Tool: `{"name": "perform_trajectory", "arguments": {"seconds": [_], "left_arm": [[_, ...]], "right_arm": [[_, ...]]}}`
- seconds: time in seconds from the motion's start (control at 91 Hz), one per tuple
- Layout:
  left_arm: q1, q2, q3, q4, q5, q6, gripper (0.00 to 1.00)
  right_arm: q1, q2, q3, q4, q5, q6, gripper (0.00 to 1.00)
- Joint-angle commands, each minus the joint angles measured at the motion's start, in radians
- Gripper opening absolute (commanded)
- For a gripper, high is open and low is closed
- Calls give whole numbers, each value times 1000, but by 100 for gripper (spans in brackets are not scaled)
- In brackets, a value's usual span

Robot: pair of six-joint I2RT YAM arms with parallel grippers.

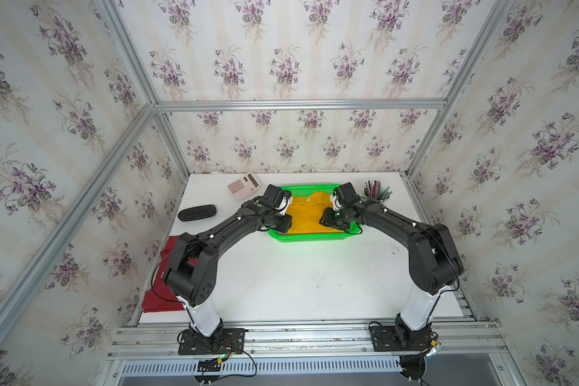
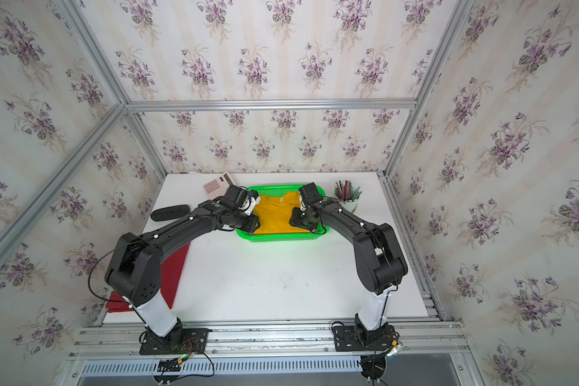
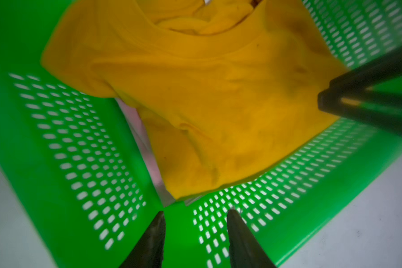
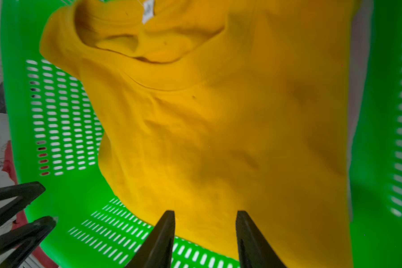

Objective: Put the folded t-shirts into the basket
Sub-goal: Place the T-shirt in the bin, then move the T-shirt to the center of the board.

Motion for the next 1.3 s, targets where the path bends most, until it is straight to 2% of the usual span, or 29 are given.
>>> {"name": "perform_trajectory", "arguments": {"seconds": [0.0, 0.209, 0.308, 0.517, 0.615, 0.703, 0.813, 0.934, 0.978, 1.154, 1.286], "left_arm": [[-33, 55, 32, -61, -124, 57, 39], [-79, 150, 100, -171, -341, 95, 30], [-83, 170, 133, -246, -425, 100, 33], [-85, -42, 147, -273, -393, 94, 53], [-80, -177, 140, -233, -388, 69, 54], [-56, -275, 117, -178, -399, 24, 55], [6, -364, 96, -152, -352, -31, 55], [103, -451, 34, -139, -293, -123, 54], [141, -473, 12, -153, -281, -166, 54], [353, -561, -77, -267, -223, -368, 47], [495, -628, -149, -329, -225, -430, 46]], "right_arm": [[0, 13, -6, -27, 68, -20, 41], [0, 19, -7, -35, 129, -10, 35], [-1, 0, 2, -33, 145, 0, 35], [-1, -145, -24, 94, 68, -28, 39], [1, -215, -45, 197, 19, -66, 40], [9, -217, -41, 275, -40, -79, 41], [40, -158, 6, 332, -91, -91, 40], [77, -62, 95, 335, -74, -108, 41], [130, -13, 134, 332, -60, -110, 41], [161, 129, 278, 313, -44, -140, 43], [169, 236, 388, 271, -47, -172, 45]]}}
